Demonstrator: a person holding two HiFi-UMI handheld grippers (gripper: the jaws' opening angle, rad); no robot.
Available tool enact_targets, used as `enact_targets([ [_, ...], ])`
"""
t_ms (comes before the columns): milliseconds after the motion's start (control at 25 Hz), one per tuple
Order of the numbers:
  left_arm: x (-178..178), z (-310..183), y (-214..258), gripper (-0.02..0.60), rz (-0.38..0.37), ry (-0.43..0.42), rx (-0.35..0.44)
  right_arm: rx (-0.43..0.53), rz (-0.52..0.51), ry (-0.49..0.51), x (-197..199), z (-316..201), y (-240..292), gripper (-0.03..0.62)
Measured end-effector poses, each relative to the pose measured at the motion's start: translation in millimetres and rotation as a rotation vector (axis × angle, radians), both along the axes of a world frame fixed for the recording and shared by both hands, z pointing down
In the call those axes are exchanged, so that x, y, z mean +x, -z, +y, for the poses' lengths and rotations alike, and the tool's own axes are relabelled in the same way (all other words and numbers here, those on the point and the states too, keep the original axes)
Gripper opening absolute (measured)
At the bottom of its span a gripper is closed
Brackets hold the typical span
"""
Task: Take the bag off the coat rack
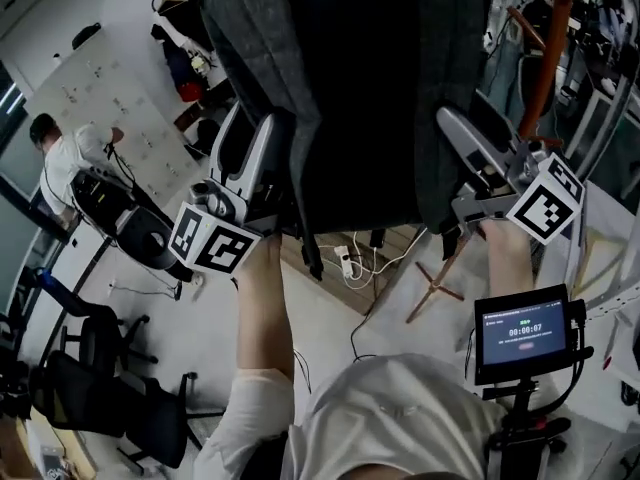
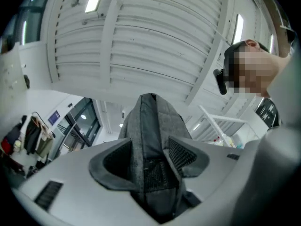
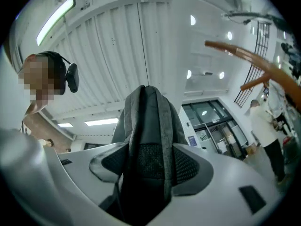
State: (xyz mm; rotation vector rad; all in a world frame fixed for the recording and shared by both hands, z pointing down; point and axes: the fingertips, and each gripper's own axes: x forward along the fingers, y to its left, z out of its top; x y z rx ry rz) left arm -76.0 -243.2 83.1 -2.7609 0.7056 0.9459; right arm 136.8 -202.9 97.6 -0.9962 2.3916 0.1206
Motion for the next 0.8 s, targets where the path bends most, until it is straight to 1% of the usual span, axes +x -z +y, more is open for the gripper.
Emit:
enact_targets([
  [120, -50, 12, 0, 0.252, 0.0, 0.111, -0.025, -0.025, -0.001, 0.114, -46, -12, 0, 0.29],
  [200, -85, 19, -11, 0.252, -0.003, 0.187, -0.053, -0.051, -0.005, 0.185, -81, -21, -11, 0.29],
  [320, -171, 11, -61, 0.252, -0.021, 0.314, -0.151, -0.151, -0.024, 0.305, -167, -55, -67, 0.29],
  [400, -215, -2, -93, 0.252, -0.035, 0.374, -0.199, -0.189, -0.036, 0.381, -217, -80, -102, 0.29],
  [440, -227, -5, -104, 0.252, -0.038, 0.392, -0.209, -0.189, -0.039, 0.413, -232, -87, -112, 0.29],
  [520, -236, -5, -117, 0.252, -0.033, 0.416, -0.221, -0.203, -0.039, 0.444, -244, -93, -126, 0.29],
  [640, -244, 4, -139, 0.252, -0.02, 0.441, -0.266, -0.268, -0.03, 0.452, -252, -93, -149, 0.291],
  [800, -252, 10, -170, 0.252, -0.013, 0.451, -0.345, -0.351, -0.024, 0.469, -263, -90, -182, 0.291],
])
